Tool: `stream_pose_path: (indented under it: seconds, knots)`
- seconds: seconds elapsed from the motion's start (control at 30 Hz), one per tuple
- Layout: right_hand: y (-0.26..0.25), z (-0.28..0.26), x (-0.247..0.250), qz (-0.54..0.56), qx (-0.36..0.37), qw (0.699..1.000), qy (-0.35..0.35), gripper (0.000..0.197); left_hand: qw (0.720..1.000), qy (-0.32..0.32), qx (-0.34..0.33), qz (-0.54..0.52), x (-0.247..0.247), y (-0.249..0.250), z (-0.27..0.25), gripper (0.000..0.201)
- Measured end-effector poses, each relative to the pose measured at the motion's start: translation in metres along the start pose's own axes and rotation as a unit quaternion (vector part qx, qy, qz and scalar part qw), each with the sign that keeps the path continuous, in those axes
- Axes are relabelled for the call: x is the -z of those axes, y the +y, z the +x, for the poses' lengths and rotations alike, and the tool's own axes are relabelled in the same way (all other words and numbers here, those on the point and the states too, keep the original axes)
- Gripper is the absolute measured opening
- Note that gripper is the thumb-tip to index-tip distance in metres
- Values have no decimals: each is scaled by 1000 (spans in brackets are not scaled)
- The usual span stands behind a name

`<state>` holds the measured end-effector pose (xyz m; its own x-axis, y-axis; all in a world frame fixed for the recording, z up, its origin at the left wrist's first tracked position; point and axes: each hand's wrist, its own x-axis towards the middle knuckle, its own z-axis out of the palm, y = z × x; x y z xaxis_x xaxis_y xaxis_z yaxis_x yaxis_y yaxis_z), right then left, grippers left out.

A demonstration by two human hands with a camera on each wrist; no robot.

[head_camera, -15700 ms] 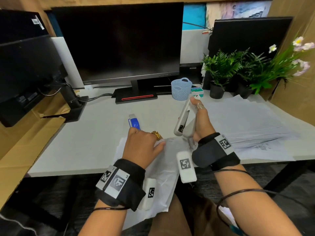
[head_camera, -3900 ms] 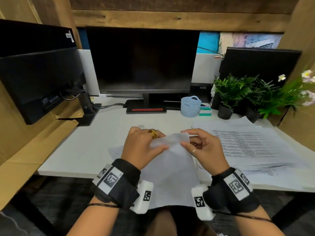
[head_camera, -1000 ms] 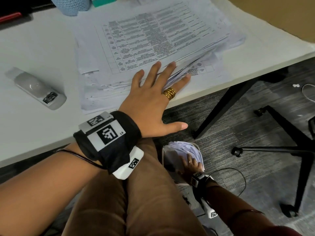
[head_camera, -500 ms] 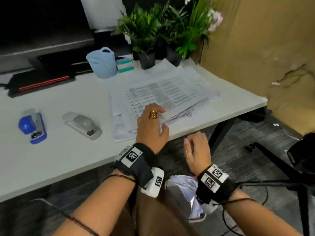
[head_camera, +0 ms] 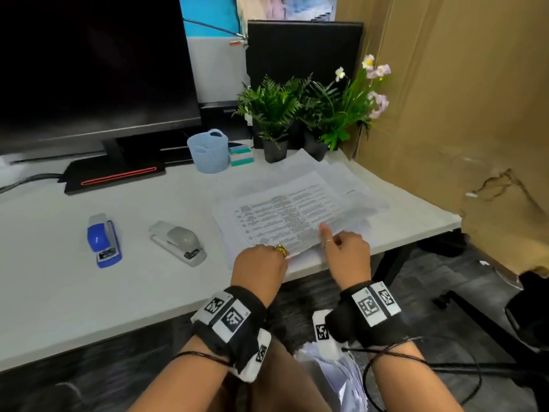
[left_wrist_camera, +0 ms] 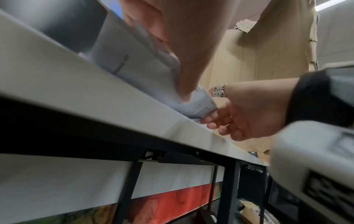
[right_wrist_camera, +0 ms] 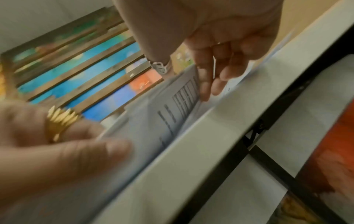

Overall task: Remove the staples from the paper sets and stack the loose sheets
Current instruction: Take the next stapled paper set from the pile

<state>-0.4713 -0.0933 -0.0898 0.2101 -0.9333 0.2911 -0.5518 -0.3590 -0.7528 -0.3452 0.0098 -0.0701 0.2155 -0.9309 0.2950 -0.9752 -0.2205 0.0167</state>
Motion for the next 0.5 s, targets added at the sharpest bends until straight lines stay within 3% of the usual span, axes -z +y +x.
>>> stream_pose_path:
  seconds: [0.07, 0.1, 0.2, 0.27, 0.33, 0.43, 0.5]
  knots:
    - [-3, 3, 5, 45, -88, 995, -9, 57, 997, 0, -27, -65, 0, -1, -8, 13]
    - [-1, 5, 7, 48, -109, 993, -9, 52, 995, -19, -41, -88, -4, -1, -11, 21]
    - [4, 5, 11, 20, -108, 994, 2, 40, 986, -63, -56, -145, -3, -7, -18, 56]
    - [3, 0, 13, 21, -83, 996, 30, 31, 985, -61, -54, -149, 1, -13, -18, 63]
    - [-3, -5, 16, 47, -59, 996, 53, 8, 984, -28, -31, -172, 9, -24, -14, 52]
    - [-11, -9, 26, 101, -13, 991, 86, 24, 974, 59, 25, -216, 30, -46, -1, 40]
    - [-24, -11, 37, 147, 4, 984, 103, 23, 969, 106, 61, -214, 52, -58, 6, 50]
